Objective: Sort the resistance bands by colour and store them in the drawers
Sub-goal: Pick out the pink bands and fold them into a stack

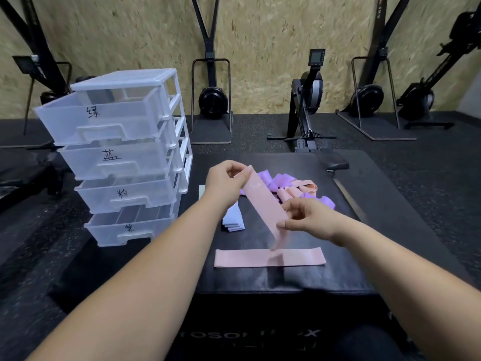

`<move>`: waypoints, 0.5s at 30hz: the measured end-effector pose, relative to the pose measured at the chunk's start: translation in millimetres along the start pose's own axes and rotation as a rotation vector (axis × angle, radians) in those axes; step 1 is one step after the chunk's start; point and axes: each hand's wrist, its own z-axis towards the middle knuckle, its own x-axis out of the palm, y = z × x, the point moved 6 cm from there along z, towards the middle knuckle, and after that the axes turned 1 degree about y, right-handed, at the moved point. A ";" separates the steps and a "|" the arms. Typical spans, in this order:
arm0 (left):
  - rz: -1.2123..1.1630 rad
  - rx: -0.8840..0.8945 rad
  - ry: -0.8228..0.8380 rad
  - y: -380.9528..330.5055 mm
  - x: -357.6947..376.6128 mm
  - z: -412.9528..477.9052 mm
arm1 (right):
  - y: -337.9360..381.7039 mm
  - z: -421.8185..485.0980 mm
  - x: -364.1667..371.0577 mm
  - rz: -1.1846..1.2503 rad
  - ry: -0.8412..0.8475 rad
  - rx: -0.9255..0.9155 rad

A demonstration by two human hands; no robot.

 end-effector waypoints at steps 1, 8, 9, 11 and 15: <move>-0.006 -0.019 -0.025 9.4 -4.3 -3.4 | -5.7 -3.9 3.4 0.004 0.043 0.011; -0.067 -0.134 -0.166 65.8 -28.1 -26.9 | -50.0 -17.2 9.9 -0.145 0.160 0.091; -0.081 -0.153 -0.178 73.3 -30.5 -30.1 | -53.8 -18.7 8.4 -0.151 0.161 0.099; -0.078 -0.191 -0.189 89.1 -35.2 -36.6 | -62.2 -21.1 3.7 -0.152 0.151 0.113; 0.051 -0.207 -0.170 115.8 -42.7 -52.3 | -78.2 -24.9 -9.3 -0.146 0.092 0.128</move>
